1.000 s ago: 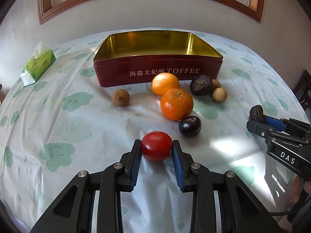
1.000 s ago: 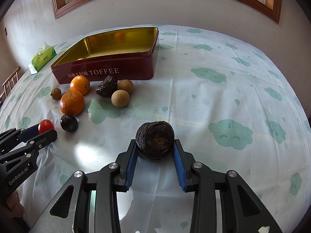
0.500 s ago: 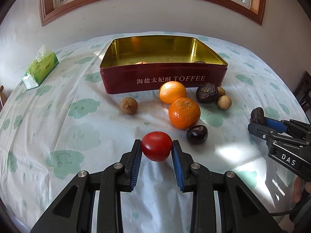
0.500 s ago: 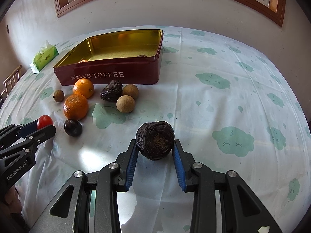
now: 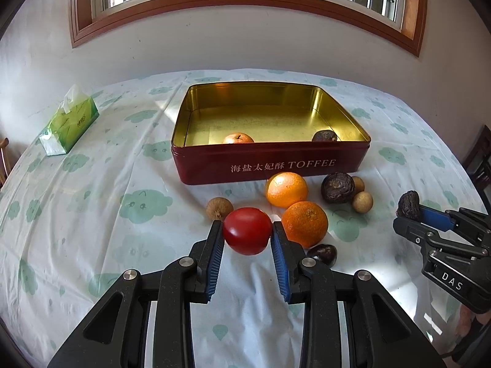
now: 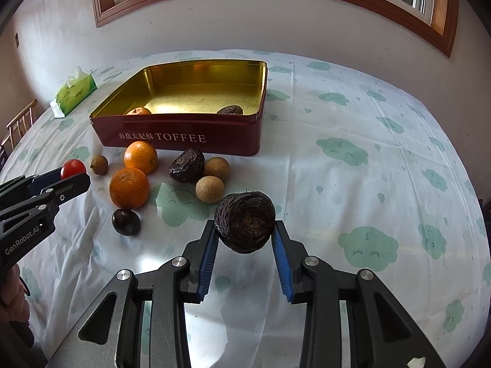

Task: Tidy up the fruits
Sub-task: 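Carry the tomato and dark fruit with both tools over the tin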

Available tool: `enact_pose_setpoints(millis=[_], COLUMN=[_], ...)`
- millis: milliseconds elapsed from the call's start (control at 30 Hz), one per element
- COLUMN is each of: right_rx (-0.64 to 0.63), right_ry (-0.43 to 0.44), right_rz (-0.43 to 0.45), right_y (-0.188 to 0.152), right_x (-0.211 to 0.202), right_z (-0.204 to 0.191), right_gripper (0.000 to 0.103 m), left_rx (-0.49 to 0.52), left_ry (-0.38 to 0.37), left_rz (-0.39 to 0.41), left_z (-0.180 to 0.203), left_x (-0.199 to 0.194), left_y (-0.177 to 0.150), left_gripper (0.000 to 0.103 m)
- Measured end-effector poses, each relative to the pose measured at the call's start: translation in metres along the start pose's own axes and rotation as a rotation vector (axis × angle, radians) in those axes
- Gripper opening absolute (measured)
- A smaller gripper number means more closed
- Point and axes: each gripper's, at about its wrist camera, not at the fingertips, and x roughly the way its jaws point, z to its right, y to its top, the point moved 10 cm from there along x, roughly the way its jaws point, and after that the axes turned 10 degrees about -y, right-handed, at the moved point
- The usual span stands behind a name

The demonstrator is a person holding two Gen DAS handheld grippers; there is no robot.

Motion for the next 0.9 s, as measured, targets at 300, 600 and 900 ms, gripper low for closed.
enact_pose_setpoints(millis=[300, 600, 900], right_rx=[-0.006, -0.031, -0.063], right_ry=[0.009, 0.031, 0.047], right_rz=[0.064, 0.097, 0.085], right_y=[0.038, 0.084, 0.112], right_x=[-0.01, 0.005, 0.031], right_z=[-0.002, -0.016, -0.038], right_gripper=[0.033, 0.033, 0.033], left_rx=[-0.028, -0.024, -0.009], left_ry=[0.021, 0.023, 0.04], left_rz=[0.04, 0.069, 0.046], left_z=[-0.024, -0.033, -0.039], left_x=[0.0, 0.012, 0.039], left_y=[0.029, 0.066, 0.089], left_gripper=[0.032, 0.032, 0.032])
